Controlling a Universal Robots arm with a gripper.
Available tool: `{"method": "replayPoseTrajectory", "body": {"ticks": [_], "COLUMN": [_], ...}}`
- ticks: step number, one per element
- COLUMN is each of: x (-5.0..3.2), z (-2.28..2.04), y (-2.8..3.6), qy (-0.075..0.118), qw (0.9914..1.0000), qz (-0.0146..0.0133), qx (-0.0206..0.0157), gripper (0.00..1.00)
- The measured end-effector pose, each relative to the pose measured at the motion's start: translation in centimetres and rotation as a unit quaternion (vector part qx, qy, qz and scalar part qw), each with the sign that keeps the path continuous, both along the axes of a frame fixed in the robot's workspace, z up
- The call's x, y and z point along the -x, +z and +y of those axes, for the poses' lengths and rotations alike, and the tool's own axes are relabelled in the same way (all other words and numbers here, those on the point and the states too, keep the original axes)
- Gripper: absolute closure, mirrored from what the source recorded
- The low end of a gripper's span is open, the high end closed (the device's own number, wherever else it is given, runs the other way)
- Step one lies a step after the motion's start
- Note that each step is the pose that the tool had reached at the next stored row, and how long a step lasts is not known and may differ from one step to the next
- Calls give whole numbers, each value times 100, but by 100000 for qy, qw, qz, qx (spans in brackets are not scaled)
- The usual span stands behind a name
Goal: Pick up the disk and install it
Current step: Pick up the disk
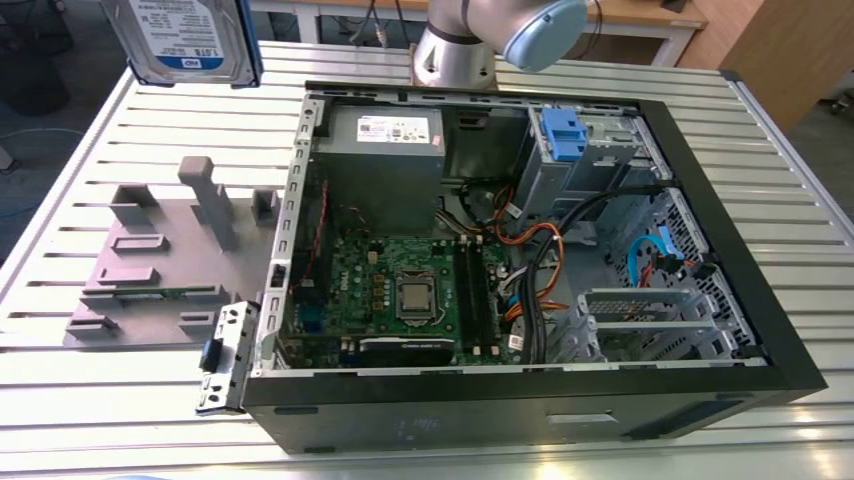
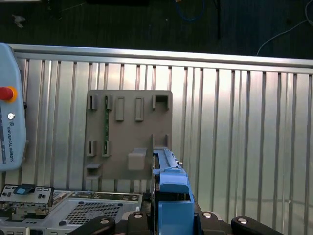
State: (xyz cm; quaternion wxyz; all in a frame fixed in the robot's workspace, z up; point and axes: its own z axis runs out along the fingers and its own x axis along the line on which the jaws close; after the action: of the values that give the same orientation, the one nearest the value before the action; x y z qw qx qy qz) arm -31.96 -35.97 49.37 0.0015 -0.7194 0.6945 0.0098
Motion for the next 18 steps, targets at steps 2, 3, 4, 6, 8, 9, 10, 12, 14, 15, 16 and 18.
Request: {"method": "replayPoseTrajectory", "body": {"ticks": [2, 3, 4, 6, 8, 9, 10, 12, 14, 15, 16, 18], "x": [-11, -16, -21, -31, -41, -47, -52, -61, -71, -76, -81, -91], "z": [0, 0, 0, 0, 0, 0, 0, 0, 0, 0, 0, 0], "y": [0, 0, 0, 0, 0, 0, 0, 0, 0, 0, 0, 0], "qy": [1, 0, 1, 0, 0, -1, 0, -1, -1, 1, 1, 1], "qw": [100000, 100000, 100000, 100000, 100000, 100000, 100000, 100000, 100000, 100000, 100000, 100000], "qz": [-1, 0, 1, 1, -1, 0, -1, 1, -5, -1, 2, 4], "qx": [-1, 1, 2, 2, 2, 1, 0, 1, -2, 0, 1, 3], "gripper": [64, 64, 64, 64, 64, 64, 64, 64, 64, 64, 64, 64]}}
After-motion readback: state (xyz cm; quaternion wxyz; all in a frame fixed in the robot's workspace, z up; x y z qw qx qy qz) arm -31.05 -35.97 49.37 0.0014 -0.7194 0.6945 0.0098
